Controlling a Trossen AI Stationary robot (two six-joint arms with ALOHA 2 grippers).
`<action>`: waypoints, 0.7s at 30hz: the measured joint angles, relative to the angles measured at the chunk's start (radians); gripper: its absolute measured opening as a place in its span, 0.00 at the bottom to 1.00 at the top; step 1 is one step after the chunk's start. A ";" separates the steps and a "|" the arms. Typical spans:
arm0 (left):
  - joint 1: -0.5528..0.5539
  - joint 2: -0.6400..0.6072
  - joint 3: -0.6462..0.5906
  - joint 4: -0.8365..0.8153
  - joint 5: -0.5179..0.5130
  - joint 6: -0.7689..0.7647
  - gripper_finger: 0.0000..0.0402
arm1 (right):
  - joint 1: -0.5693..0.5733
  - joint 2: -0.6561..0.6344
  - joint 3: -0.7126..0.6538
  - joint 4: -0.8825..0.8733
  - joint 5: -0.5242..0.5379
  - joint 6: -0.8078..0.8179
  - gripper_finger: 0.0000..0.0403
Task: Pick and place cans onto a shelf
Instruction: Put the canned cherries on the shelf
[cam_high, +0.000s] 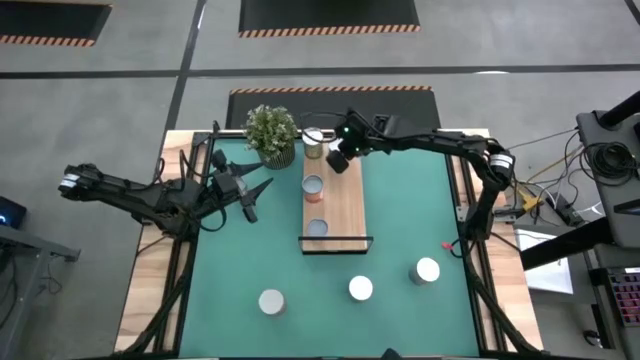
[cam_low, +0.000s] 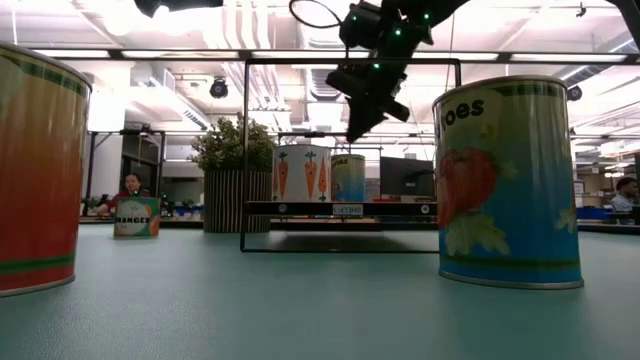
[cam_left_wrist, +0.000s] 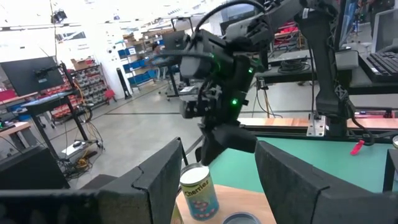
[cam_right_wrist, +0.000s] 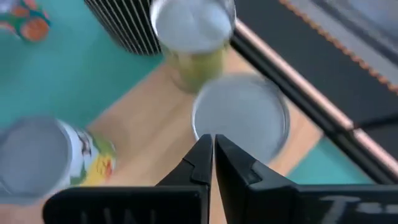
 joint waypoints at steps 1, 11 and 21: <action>0.000 0.000 0.000 0.000 0.000 0.000 0.47 | -0.006 0.000 0.000 0.024 0.000 -0.013 0.02; 0.000 0.000 0.000 0.001 0.001 0.000 0.47 | -0.044 0.059 -0.013 0.102 -0.010 -0.112 0.02; 0.000 0.000 0.000 0.001 0.001 0.000 0.47 | -0.053 0.120 -0.011 0.185 0.040 -0.052 0.02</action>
